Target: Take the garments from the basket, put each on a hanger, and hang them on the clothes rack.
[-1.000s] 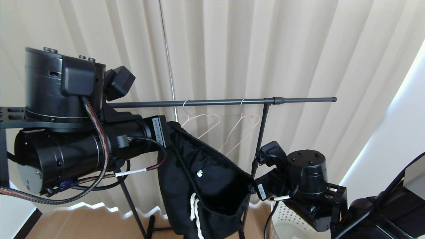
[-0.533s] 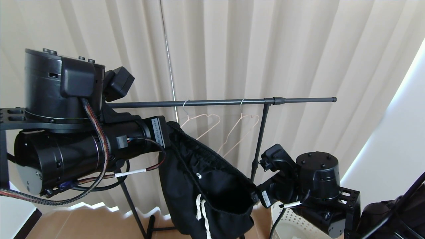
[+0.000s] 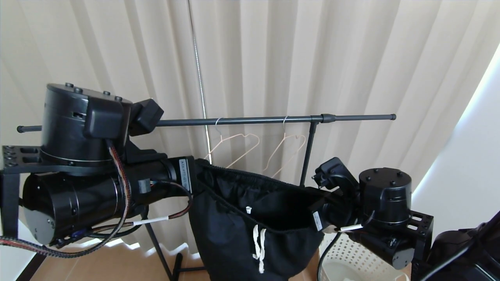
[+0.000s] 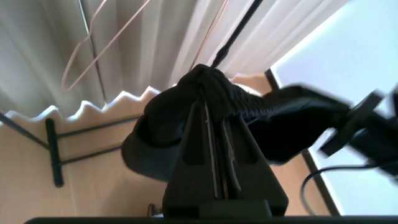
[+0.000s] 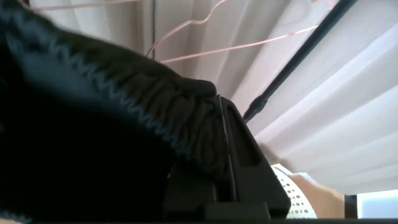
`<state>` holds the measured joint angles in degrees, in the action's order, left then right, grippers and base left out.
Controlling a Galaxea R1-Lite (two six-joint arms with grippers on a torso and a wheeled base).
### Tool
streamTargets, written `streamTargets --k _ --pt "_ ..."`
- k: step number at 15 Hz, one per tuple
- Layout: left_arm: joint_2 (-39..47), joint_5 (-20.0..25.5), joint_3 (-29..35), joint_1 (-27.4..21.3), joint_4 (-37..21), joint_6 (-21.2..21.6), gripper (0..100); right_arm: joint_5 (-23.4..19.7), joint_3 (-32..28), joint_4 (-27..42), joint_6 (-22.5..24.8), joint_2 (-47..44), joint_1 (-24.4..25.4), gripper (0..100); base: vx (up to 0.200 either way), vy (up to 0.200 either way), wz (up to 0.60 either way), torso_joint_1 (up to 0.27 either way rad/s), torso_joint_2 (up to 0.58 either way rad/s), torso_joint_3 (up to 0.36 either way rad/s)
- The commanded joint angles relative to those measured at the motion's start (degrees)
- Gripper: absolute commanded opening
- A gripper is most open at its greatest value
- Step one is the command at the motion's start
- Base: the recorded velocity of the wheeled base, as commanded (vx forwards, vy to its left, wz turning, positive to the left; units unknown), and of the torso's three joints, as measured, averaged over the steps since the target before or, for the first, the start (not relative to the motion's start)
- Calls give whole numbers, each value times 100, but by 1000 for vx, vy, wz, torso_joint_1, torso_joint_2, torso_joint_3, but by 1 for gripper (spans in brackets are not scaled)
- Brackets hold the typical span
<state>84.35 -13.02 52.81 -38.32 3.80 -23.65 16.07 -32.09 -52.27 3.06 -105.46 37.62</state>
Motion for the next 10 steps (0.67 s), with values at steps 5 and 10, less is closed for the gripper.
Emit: streamTargets --k 5,10 --pt "64 19 -842 -18 42 229 0 28 -219 15 -7 570 -220 0 0 0 0 0 0 0" --pt "20 142 -1414 8 235 932 100 63 -228 7 -7 588 -220 0 0 0 0 0 0 0"
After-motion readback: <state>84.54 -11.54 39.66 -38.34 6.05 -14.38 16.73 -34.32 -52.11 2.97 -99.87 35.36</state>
